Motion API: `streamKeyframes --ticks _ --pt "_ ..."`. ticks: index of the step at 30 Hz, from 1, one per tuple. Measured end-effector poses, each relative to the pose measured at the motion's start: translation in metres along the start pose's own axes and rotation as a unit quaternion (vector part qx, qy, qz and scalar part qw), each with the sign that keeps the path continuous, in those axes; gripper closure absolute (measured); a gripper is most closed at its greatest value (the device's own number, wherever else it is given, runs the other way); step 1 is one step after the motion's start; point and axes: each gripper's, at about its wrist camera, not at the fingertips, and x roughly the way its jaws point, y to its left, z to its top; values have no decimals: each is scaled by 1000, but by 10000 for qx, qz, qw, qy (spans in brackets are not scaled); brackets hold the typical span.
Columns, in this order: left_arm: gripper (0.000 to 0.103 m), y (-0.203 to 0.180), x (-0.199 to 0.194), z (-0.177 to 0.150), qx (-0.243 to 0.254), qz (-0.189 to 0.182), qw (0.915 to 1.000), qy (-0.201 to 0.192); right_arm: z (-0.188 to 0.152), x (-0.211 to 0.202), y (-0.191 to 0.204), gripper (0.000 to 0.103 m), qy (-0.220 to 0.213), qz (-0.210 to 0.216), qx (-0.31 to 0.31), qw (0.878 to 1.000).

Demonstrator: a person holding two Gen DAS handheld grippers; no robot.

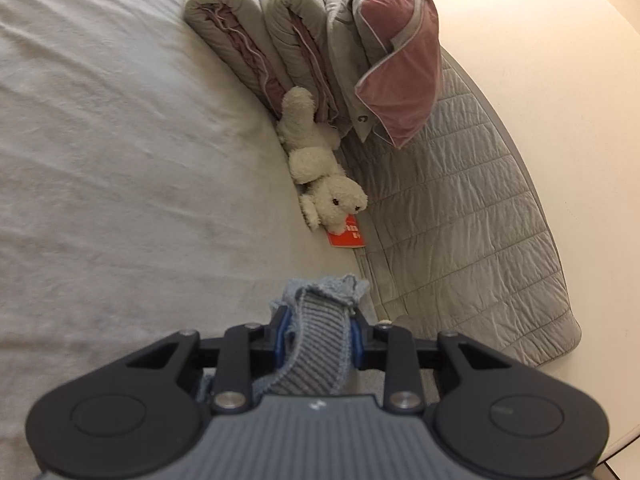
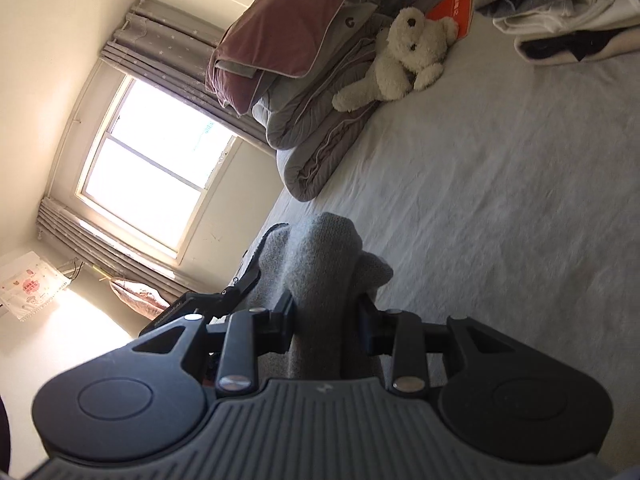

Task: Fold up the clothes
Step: 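Lift the sweater bundle with both tools and carry it toward the clothes pile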

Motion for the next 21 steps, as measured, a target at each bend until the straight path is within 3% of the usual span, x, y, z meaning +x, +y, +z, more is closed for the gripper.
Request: streamKeyframes --ticks 11,21 --pt "74 -85 116 -7 226 -390 9978 487 87 -47 -31 68 -767 -243 -52 9967" --pt "74 -159 233 -19 503 -803 9912 927 166 -85 -67 68 -1630 -572 -158 9848"
